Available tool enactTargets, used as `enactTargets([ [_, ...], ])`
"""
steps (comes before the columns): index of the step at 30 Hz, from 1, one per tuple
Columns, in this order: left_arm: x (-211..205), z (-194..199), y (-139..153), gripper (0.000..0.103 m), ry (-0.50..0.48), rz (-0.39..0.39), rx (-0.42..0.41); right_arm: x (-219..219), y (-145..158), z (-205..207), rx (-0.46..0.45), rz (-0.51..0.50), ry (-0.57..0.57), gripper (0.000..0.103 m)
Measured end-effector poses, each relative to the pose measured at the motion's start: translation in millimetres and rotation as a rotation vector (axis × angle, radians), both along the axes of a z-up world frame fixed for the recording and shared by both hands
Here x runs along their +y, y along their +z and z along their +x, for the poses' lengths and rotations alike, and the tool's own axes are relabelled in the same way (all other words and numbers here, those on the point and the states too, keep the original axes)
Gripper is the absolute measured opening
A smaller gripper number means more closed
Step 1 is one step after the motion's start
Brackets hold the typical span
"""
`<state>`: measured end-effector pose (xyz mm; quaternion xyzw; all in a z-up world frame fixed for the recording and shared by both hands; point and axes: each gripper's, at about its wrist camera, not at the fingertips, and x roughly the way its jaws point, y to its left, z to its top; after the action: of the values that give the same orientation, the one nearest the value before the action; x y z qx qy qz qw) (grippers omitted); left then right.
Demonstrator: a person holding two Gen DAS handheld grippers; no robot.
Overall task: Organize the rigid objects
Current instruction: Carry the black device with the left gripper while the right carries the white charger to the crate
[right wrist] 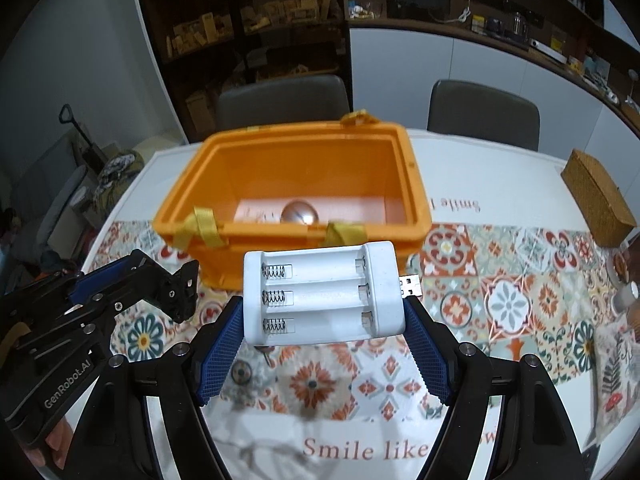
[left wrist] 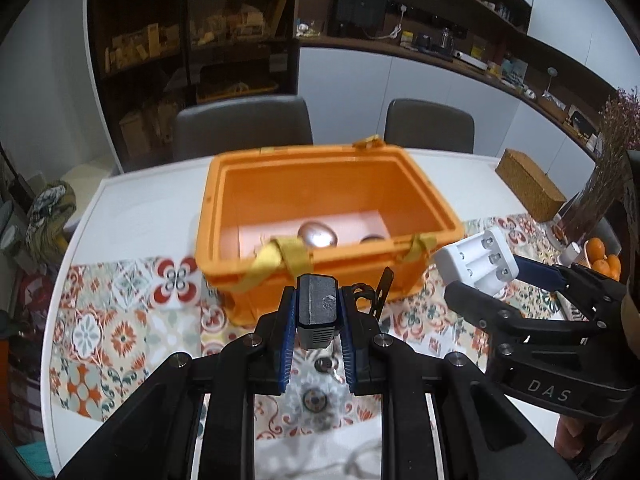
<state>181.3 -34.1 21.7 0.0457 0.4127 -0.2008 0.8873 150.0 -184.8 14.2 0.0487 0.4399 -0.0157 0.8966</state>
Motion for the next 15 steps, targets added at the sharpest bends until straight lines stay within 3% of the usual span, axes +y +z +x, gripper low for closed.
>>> enactTargets([
  [15, -12, 51, 35, 0.021, -0.013, -0.011, -0.041, -4, 37, 48, -0.051, -0.015, 0.004, 0.077],
])
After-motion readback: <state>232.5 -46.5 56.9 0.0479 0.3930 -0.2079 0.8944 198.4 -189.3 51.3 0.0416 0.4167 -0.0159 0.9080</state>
